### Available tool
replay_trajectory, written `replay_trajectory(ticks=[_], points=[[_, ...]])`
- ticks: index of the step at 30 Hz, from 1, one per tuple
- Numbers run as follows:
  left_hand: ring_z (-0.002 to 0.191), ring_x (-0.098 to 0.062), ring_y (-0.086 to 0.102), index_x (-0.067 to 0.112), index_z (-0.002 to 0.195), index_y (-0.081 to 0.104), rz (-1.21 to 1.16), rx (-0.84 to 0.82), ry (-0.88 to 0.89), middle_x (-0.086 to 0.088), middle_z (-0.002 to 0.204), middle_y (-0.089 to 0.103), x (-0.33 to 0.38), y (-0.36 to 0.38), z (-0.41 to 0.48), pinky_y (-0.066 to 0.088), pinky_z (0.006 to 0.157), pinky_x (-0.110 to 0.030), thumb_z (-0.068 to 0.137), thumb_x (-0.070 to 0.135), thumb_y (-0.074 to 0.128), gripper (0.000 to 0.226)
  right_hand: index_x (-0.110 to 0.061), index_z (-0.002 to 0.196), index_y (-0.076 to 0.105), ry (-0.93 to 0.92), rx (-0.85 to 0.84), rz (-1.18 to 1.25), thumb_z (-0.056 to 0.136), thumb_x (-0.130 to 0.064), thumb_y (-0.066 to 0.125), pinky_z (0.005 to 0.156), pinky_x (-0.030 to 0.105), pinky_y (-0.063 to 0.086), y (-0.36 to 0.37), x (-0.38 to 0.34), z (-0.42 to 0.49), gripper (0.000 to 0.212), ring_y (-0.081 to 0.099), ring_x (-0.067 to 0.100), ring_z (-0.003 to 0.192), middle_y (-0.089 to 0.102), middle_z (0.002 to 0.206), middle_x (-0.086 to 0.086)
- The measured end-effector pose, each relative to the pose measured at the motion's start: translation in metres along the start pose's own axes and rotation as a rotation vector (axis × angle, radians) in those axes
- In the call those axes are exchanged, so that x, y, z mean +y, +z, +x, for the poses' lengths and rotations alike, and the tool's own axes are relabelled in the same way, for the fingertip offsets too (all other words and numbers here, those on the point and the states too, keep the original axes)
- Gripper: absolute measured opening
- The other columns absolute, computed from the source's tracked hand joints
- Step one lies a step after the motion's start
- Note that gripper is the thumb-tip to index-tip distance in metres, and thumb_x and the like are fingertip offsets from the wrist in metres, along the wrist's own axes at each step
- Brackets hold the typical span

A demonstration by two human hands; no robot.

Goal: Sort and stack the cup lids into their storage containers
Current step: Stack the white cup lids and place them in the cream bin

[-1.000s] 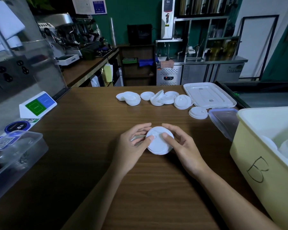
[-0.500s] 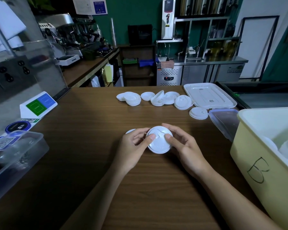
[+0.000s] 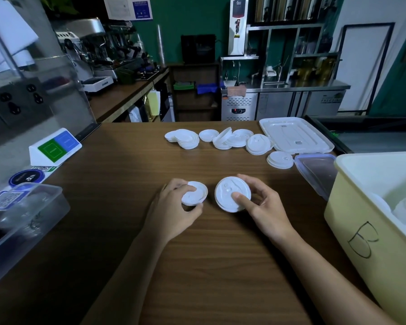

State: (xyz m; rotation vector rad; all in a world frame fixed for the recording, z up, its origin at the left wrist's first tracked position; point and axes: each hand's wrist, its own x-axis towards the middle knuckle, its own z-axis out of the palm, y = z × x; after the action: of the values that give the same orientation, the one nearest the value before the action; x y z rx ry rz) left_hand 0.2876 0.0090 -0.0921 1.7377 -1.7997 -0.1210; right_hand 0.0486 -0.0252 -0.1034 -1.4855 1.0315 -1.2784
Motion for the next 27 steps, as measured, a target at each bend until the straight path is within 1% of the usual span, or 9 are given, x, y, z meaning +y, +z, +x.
replay_trajectory(ticks=[4, 7, 10, 15, 18, 21, 23, 25, 27], points=[[0.111, -0.016, 0.063, 0.023, 0.109, 0.075, 0.008, -0.04, 0.031, 0.012, 0.111, 0.068, -0.006, 0.004, 0.004, 0.052, 0.093, -0.038, 0.087, 0.018, 0.075, 0.022, -0.027, 0.128, 0.072, 0.019, 0.03, 0.013, 0.092, -0.013, 0.082, 0.105, 0.026, 0.052, -0.001, 0.002, 0.001, 0.04, 0.068, 0.005, 0.119, 0.075, 0.125, -0.013], [0.088, -0.017, 0.067, 0.023, 0.094, 0.069, -0.012, 0.022, 0.057, 0.012, 0.09, 0.069, -0.002, 0.002, 0.004, 0.054, 0.075, -0.04, 0.091, 0.02, 0.073, 0.006, -0.028, 0.127, 0.072, 0.022, 0.05, 0.01, 0.091, -0.013, 0.082, 0.103, 0.022, 0.051, -0.001, 0.002, 0.002, 0.04, 0.067, 0.001, 0.119, 0.074, 0.126, -0.017], [0.073, -0.01, 0.063, 0.026, 0.094, 0.062, -0.111, 0.104, 0.069, 0.013, 0.079, 0.065, 0.009, -0.002, 0.003, 0.054, 0.066, -0.039, 0.093, 0.021, 0.069, 0.009, -0.027, 0.125, 0.072, 0.012, 0.094, 0.008, 0.091, -0.01, 0.081, 0.101, 0.019, 0.052, -0.001, 0.001, 0.001, 0.039, 0.068, 0.0, 0.115, 0.074, 0.123, -0.018], [0.09, -0.001, 0.072, 0.025, 0.107, 0.069, -0.484, 0.06, -0.049, 0.017, 0.096, 0.075, 0.021, -0.009, 0.002, 0.062, 0.081, -0.027, 0.092, 0.008, 0.072, 0.022, -0.032, 0.123, 0.071, -0.029, 0.137, -0.013, 0.092, -0.007, 0.079, 0.095, 0.018, 0.053, -0.004, -0.002, 0.001, 0.041, 0.069, 0.005, 0.111, 0.074, 0.122, -0.015], [0.098, -0.008, 0.074, 0.026, 0.113, 0.073, -0.691, -0.047, -0.054, 0.011, 0.103, 0.077, 0.025, -0.012, 0.003, 0.059, 0.088, -0.028, 0.096, 0.006, 0.066, 0.027, -0.029, 0.127, 0.071, -0.064, 0.108, -0.031, 0.093, -0.005, 0.077, 0.099, 0.019, 0.051, -0.005, -0.001, 0.001, 0.042, 0.068, 0.006, 0.117, 0.073, 0.126, -0.015], [0.099, -0.016, 0.069, 0.033, 0.124, 0.074, -0.708, -0.097, 0.003, 0.009, 0.112, 0.067, 0.028, -0.005, 0.001, 0.052, 0.091, -0.023, 0.093, 0.019, 0.063, 0.036, -0.022, 0.129, 0.071, -0.085, 0.036, -0.005, 0.096, 0.0, 0.072, 0.1, 0.018, 0.049, -0.002, -0.006, -0.001, 0.04, 0.067, 0.006, 0.12, 0.073, 0.126, -0.015], [0.098, -0.012, 0.063, 0.032, 0.133, 0.07, -0.651, -0.074, 0.042, 0.008, 0.112, 0.062, 0.028, 0.001, 0.0, 0.048, 0.093, -0.021, 0.096, 0.018, 0.064, 0.04, -0.022, 0.128, 0.072, -0.053, -0.015, 0.035, 0.099, 0.0, 0.066, 0.099, 0.018, 0.049, 0.001, -0.01, -0.002, 0.036, 0.067, 0.003, 0.119, 0.074, 0.124, -0.016], [0.106, -0.01, 0.065, 0.028, 0.14, 0.065, -0.684, -0.053, 0.055, 0.011, 0.113, 0.064, 0.03, 0.002, -0.001, 0.051, 0.095, -0.021, 0.1, 0.011, 0.065, 0.043, -0.022, 0.126, 0.074, 0.01, -0.052, 0.105, 0.103, -0.014, 0.064, 0.103, 0.025, 0.049, 0.003, -0.013, -0.003, 0.026, 0.066, 0.005, 0.121, 0.075, 0.124, -0.014], [0.115, -0.014, 0.067, 0.025, 0.14, 0.064, -0.752, -0.045, 0.052, 0.009, 0.116, 0.07, 0.032, 0.002, -0.002, 0.055, 0.099, -0.025, 0.099, 0.007, 0.067, 0.045, -0.023, 0.125, 0.075, 0.049, -0.083, 0.152, 0.1, -0.032, 0.067, 0.106, 0.031, 0.05, 0.006, -0.016, -0.006, 0.028, 0.067, 0.01, 0.123, 0.075, 0.125, -0.011]])
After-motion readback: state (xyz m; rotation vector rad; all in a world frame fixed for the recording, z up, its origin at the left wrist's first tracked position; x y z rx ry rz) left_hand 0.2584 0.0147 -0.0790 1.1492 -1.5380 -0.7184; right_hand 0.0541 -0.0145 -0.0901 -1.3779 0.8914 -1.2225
